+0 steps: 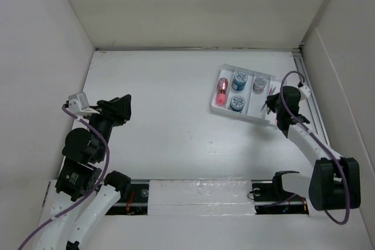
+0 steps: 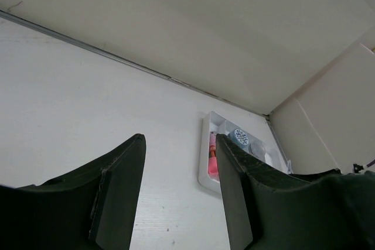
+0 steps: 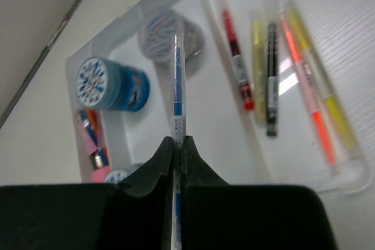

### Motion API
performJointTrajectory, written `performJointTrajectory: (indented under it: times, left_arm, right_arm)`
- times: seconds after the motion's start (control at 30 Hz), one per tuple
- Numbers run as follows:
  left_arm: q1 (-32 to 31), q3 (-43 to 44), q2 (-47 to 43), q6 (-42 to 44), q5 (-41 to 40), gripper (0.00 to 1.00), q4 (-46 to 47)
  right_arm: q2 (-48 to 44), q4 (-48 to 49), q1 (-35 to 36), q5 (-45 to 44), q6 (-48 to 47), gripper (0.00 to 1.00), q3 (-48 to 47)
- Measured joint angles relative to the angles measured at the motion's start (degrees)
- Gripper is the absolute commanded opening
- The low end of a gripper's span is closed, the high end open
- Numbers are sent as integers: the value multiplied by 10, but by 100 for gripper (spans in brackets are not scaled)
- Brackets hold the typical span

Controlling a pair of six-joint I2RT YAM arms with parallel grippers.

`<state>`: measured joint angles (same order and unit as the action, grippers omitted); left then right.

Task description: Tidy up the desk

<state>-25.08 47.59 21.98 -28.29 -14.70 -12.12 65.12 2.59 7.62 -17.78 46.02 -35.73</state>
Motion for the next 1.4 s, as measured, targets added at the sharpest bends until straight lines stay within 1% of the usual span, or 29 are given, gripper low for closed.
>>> performJointTrajectory:
  times: [0.03, 0.1, 0.2, 0.33, 0.47, 0.53, 0.63, 0.7, 0.73, 0.77, 0.83, 0.9, 0.97, 1.0, 1.03, 1.17, 1.23, 1.27, 1.33, 1.4]
  left_arm:
    - [0, 0, 2, 0, 2, 47, 0]
    - [0, 0, 4, 2, 3, 47, 1]
    - [0, 0, 5, 3, 4, 47, 2]
    - [0, 0, 9, 4, 7, 47, 3]
    - [0, 0, 16, 4, 10, 48, 3]
    - [0, 0, 20, 4, 11, 48, 3]
    - [0, 0, 24, 4, 12, 48, 3]
    - [0, 0, 26, 4, 12, 48, 3]
    - [0, 0, 26, 4, 12, 48, 3]
    - [0, 0, 27, 4, 11, 49, 3]
    - [0, 0, 27, 4, 11, 50, 3]
    - [0, 0, 27, 4, 11, 51, 3]
    - [0, 0, 27, 5, 12, 52, 3]
    - [0, 0, 27, 5, 12, 52, 3]
    - [0, 0, 28, 6, 15, 54, 4]
    - [0, 0, 37, 9, 24, 57, 7]
    - [0, 0, 41, 10, 32, 58, 9]
    - [0, 0, 43, 11, 36, 59, 11]
    - [0, 0, 47, 13, 43, 61, 13]
    - [0, 0, 49, 13, 47, 62, 15]
  right_arm:
    - [17, 9, -39, 35, -5, 0, 0]
    - [64, 15, -91, 101, -14, 0, -10]
    - [126, 23, -124, 176, -23, 0, -18]
    - [175, 45, -179, 275, -18, 0, -23]
    - [210, 73, -233, 327, 0, 0, -42]
    - [216, 82, -246, 342, 6, 0, -50]
    - [241, 86, -256, 359, 13, 11, -81]
    - [265, 92, -259, 362, 19, 28, -103]
    - [274, 96, -260, 362, 23, 29, -108]
    - [280, 99, -261, 361, 24, 39, -110]
    - [284, 97, -263, 354, 30, 54, -108]
    - [279, 101, -264, 345, 33, 56, -103]
    - [261, 98, -264, 329, 38, 68, -90]
    - [244, 99, -264, 323, 40, 69, -80]
    - [224, 99, -264, 317, 41, 75, -70]
    - [135, 95, -247, 286, 45, 76, -48]
    - [74, 89, -211, 264, 40, 77, -46]
    - [43, 89, -180, 248, 35, 78, -47]
    - [-14, 88, -107, 219, 22, 79, -48]
    - [-54, 87, -19, 194, 3, 79, -51]
